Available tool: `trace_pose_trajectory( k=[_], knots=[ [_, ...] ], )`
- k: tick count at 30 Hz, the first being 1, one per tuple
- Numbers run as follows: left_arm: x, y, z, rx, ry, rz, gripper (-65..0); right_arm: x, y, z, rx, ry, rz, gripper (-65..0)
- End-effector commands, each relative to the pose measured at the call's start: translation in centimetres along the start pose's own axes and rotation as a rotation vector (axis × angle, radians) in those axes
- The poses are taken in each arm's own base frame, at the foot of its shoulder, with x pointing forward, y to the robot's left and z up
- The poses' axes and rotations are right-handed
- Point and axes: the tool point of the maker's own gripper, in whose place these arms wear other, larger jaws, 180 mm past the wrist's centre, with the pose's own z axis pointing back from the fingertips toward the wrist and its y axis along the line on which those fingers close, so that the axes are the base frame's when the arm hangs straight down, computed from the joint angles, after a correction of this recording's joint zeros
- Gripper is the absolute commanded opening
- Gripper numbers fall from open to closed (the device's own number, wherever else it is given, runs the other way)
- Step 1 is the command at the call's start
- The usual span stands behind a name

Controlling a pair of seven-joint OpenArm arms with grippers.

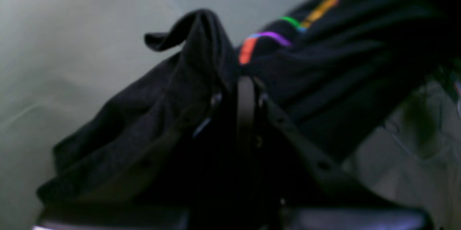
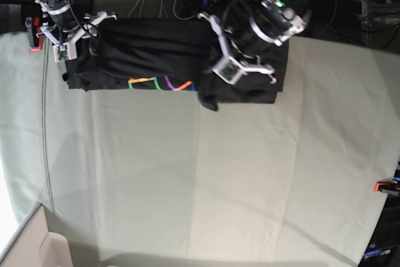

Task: Layout the t-shirt on the table in an organized manner, then fold the t-shirt properly
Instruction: 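Fold the strip's end inward toward the right gripper with the left gripper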

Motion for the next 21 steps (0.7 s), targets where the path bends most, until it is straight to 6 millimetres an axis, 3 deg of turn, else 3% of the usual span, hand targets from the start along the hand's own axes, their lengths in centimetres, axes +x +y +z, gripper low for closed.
trace_pose_trajectory(
  k=[1, 8, 13, 15, 21],
  knots=[
    [1.1, -0.3, 0.1, -0.007, -0.040, -0.013, -65.0, 0.9, -0.4, 0.3, -0.009, -0.037, 0.001, -41.5],
    [-1.4, -2.9, -0.8, -0.063, 0.036, -0.076, -65.0, 0.9, -0.4, 0.3, -0.009, -0.037, 0.001, -41.5],
    [-2.7, -3.1, -1.1, -0.071, 0.074, -0.081, -64.9, 0.9, -0.4, 0.3, -0.009, -0.037, 0.001, -41.5],
    [-2.4, -2.8, -1.3, -0.068, 0.067, -0.084, -64.3, 0.9, -0.4, 0.3, -0.009, -0.037, 0.001, -41.0],
    [-2.3, -2.7, -1.1, -0.064, 0.065, -0.080, -48.4, 2.3, -1.2, 1.1, -0.044, -0.069, 0.019, -40.0]
  ],
)
